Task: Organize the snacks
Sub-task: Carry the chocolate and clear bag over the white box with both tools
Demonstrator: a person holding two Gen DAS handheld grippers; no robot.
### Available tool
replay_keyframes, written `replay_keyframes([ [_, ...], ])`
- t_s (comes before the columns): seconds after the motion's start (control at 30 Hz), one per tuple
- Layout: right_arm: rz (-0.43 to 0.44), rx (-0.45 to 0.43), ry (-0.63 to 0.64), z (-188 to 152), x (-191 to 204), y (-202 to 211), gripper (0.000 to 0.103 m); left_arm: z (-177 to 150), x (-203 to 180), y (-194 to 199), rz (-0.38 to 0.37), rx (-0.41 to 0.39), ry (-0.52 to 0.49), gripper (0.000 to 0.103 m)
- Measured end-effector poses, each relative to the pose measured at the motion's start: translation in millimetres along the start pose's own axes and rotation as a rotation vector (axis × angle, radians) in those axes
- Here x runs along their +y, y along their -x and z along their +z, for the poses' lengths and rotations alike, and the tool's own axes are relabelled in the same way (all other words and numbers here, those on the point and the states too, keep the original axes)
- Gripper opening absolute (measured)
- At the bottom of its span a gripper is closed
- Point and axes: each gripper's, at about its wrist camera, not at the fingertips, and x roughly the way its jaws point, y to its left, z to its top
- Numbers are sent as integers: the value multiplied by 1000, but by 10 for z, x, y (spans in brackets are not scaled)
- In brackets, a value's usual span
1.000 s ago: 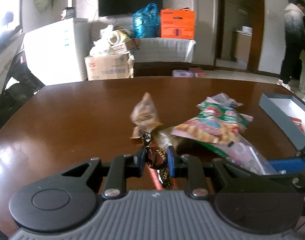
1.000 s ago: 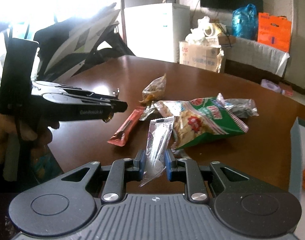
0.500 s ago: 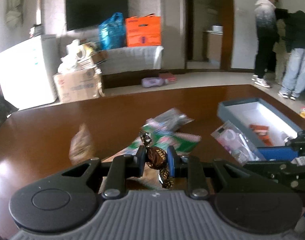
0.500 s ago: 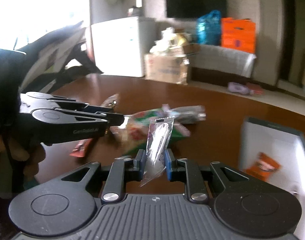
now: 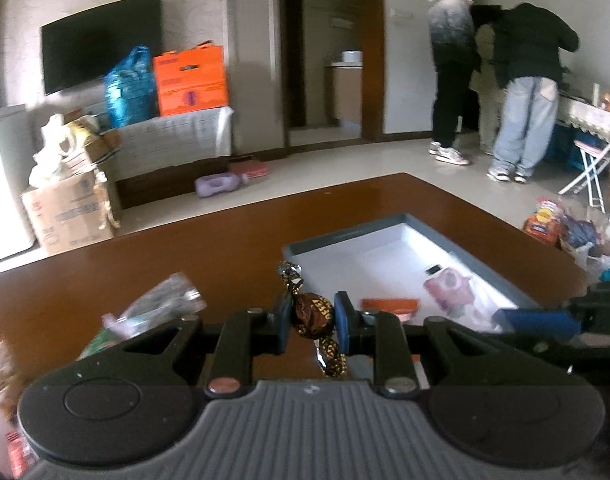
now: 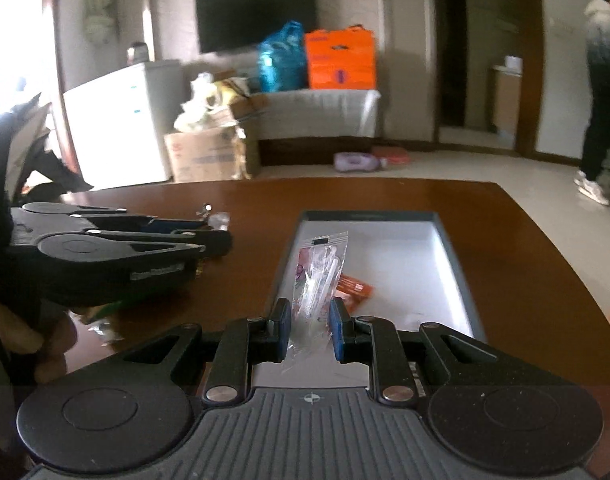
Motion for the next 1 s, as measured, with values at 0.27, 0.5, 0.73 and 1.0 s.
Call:
replay_keyframes([
  [0.27, -47, 90, -54, -146, -174, -162, 23, 174, -436, -549, -24, 20, -44, 20],
  [0.5, -56, 154, -69, -147, -172, -316, 23, 251, -672, -985, -27, 45, -70, 20],
  [0.73, -64, 201, -72, -142, -182, -386, 23, 223, -618, -1242, -20, 83, -42, 20],
  [1.0, -67, 221, -78, -158, -177, -419, 23, 169, -683, -1366, -7, 96, -54, 20],
])
